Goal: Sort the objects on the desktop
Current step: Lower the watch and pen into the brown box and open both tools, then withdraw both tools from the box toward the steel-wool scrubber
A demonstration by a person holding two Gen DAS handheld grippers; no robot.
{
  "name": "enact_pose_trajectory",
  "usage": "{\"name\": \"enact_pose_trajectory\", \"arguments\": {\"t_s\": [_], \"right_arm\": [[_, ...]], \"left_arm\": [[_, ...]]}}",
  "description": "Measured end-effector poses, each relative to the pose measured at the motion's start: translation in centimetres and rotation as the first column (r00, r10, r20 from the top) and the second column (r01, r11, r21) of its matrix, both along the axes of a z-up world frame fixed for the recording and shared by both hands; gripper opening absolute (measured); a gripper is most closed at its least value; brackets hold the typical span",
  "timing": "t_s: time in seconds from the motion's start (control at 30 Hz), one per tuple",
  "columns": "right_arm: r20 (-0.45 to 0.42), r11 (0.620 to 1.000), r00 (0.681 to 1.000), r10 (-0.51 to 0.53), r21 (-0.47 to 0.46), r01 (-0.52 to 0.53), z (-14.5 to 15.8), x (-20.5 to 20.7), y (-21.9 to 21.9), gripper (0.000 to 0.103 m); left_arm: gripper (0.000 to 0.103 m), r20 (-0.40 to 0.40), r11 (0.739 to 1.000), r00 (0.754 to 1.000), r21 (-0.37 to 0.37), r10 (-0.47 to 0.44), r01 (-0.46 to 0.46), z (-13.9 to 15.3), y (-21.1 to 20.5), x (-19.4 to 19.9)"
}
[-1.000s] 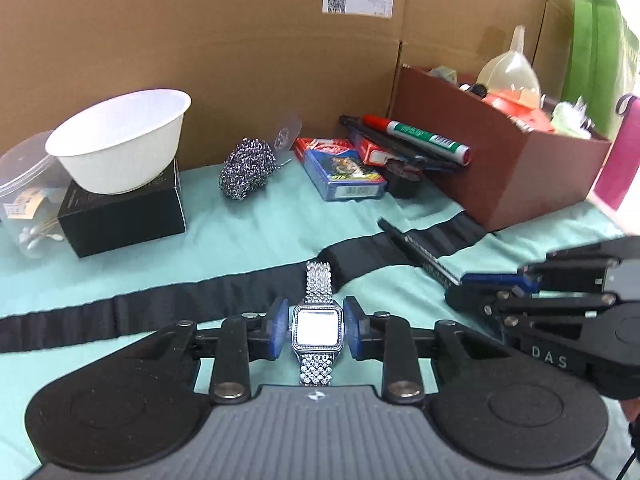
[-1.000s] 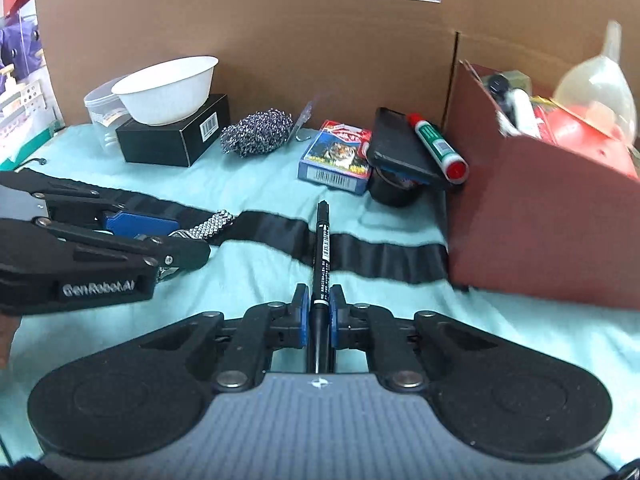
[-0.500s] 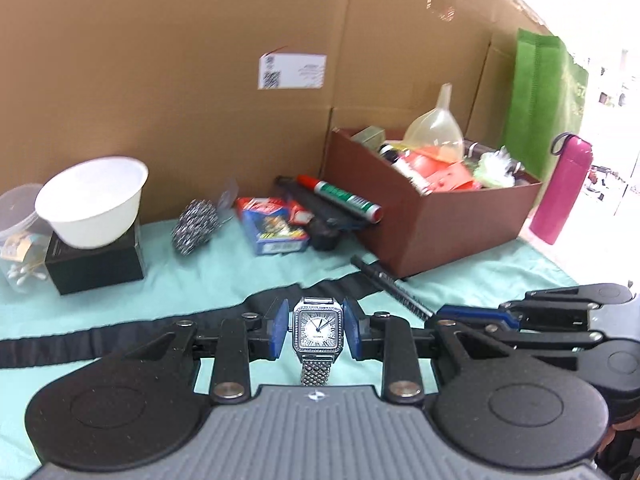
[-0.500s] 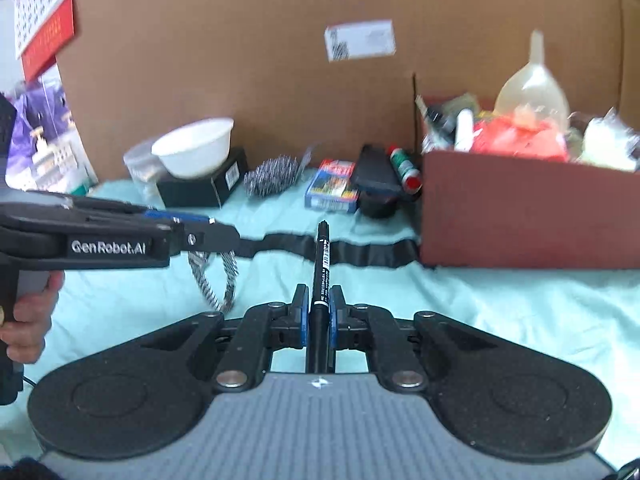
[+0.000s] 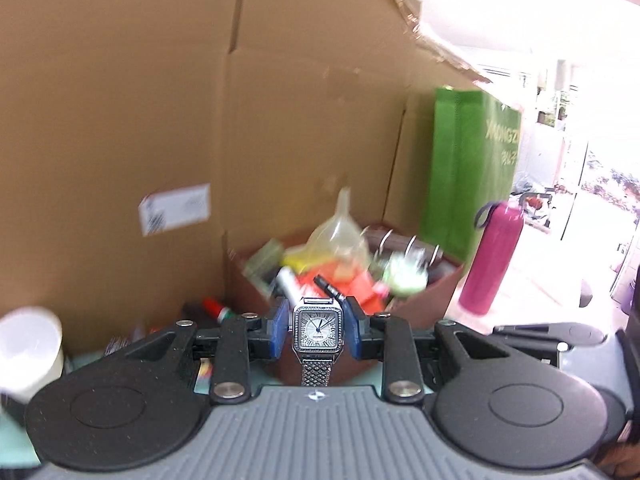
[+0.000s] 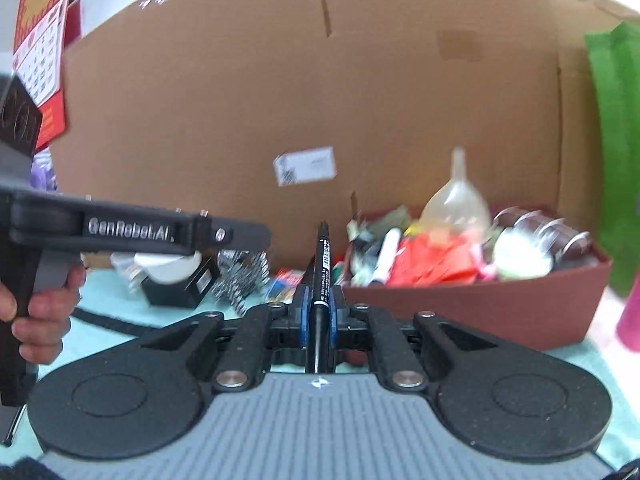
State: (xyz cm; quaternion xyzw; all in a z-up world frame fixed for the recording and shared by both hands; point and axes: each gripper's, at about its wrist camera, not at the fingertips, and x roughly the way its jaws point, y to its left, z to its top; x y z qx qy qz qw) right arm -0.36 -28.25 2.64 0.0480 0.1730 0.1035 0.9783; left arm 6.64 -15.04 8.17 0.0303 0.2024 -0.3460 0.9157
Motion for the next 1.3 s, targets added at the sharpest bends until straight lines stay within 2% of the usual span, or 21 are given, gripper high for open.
{"name": "enact_pose_trajectory", "arguments": {"t_s": [0.2,0.4,0.6,0.83,0.87,0.9,0.93,0.97,1.0,1.03,1.2,1.27,1.3], "right_arm": [[0.039,0.998,0.998,-0.054,-0.027,0.055,1.4,2.2,-2.1,0.008],[0.031,0.995,0.995,-0.096,-0.011,0.096,1.4,6.0,-4.1,0.008],[-0.013,0.995,0.995,-0.1,0.015,0.101,0.1,10.4,-5.8,0.008],[-0.049,0.998,0.997,-0.066,0.007,0.066,-1.7,14.5,-5.8,0.008],[-0.054,0.998,0.997,-0.059,-0.006,0.058,-2.0,15.0,-5.6,0.009],[-0.061,0.998,0.997,-0.053,-0.024,0.051,-2.3,15.4,-5.4,0.01],[-0.067,0.998,0.996,-0.058,-0.041,0.055,-2.6,15.5,-5.2,0.015],[-0.068,0.996,0.996,-0.065,-0.058,0.061,-2.7,15.4,-5.1,0.026],[-0.063,0.996,0.996,-0.069,-0.067,0.065,-2.8,15.1,-5.1,0.034],[-0.051,0.995,0.996,-0.078,-0.073,0.074,-2.9,14.6,-5.0,0.042],[-0.007,0.986,0.992,-0.124,-0.116,0.123,-2.7,12.5,-4.5,0.057],[-0.006,0.985,0.992,-0.129,-0.113,0.127,-2.6,11.9,-4.3,0.073],[-0.004,0.985,0.991,-0.135,-0.112,0.134,-2.6,11.5,-4.2,0.078]], "left_arm": [[0.031,0.018,1.0,1.0,0.028,-0.002,0.002,2.2,-4.3,3.0],[0.031,-0.008,0.998,1.0,0.065,0.009,-0.008,2.5,-7.3,6.7],[0.031,-0.06,0.995,0.998,0.096,0.032,-0.026,0.9,-9.0,10.6],[0.03,-0.106,0.994,0.994,0.11,0.033,-0.021,-1.6,-9.8,13.4],[0.033,-0.095,0.995,0.995,0.102,0.022,-0.013,-1.7,-9.7,13.3],[0.049,-0.082,0.995,0.997,0.096,0.006,0.002,-1.9,-9.6,13.3],[0.061,-0.071,0.996,0.997,0.092,-0.011,0.018,-1.9,-9.3,13.0],[0.08,-0.057,0.996,0.998,0.082,-0.022,0.027,-1.8,-9.0,12.7],[0.086,-0.034,0.997,0.999,0.066,-0.03,0.032,-1.9,-8.5,12.3],[0.086,-0.012,0.998,0.999,0.049,-0.039,0.039,-2.0,-8.0,11.7],[0.091,-0.008,1.0,1.0,0.022,-0.018,0.018,-2.6,-6.0,9.5],[0.091,-0.008,1.0,1.0,0.02,-0.005,0.005,-3.0,-5.2,8.5],[0.092,-0.008,1.0,1.0,0.019,0.002,-0.002,-3.2,-4.8,8.0]]}}
